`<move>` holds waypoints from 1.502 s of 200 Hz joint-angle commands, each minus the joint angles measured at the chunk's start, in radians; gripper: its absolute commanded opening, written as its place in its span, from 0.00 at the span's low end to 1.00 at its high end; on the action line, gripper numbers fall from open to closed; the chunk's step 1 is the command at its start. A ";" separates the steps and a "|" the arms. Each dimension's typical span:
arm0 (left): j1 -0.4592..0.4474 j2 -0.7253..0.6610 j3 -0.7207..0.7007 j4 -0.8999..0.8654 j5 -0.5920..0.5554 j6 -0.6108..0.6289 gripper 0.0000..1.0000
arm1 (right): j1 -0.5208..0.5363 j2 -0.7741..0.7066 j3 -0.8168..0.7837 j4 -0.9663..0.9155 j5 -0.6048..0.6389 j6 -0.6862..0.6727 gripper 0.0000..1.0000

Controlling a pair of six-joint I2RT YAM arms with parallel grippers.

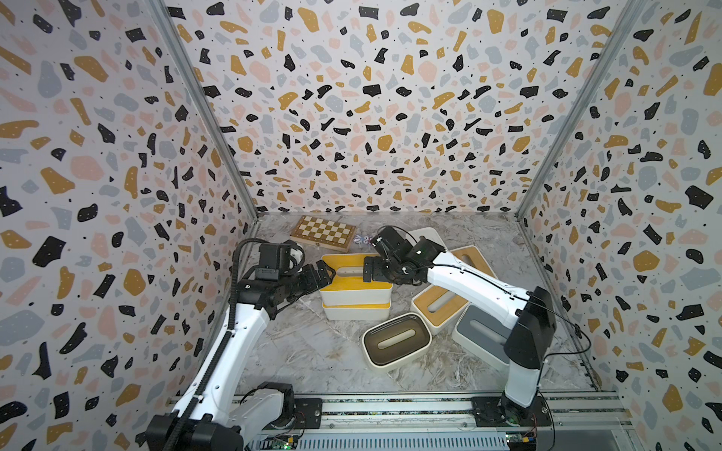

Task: Stack the tissue boxes
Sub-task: Place the tissue box at the tissue box.

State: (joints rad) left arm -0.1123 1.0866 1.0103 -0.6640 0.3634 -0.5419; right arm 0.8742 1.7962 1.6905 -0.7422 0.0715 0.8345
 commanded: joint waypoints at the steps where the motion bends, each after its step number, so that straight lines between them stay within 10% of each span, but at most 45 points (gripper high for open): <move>1: 0.005 0.017 -0.028 0.078 0.034 0.014 1.00 | -0.068 -0.129 -0.141 0.172 -0.134 -0.040 0.99; 108: 0.003 0.082 -0.092 0.300 0.175 -0.015 0.99 | -0.189 -0.194 -0.420 0.638 -0.494 -0.035 0.99; 300: 0.000 0.045 -0.137 0.297 0.216 -0.053 1.00 | -0.107 -0.254 -0.501 0.645 -0.381 0.092 0.99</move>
State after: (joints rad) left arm -0.1020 1.1332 0.8700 -0.3992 0.5594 -0.5903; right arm 0.7692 1.5536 1.1694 -0.1253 -0.2947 0.9268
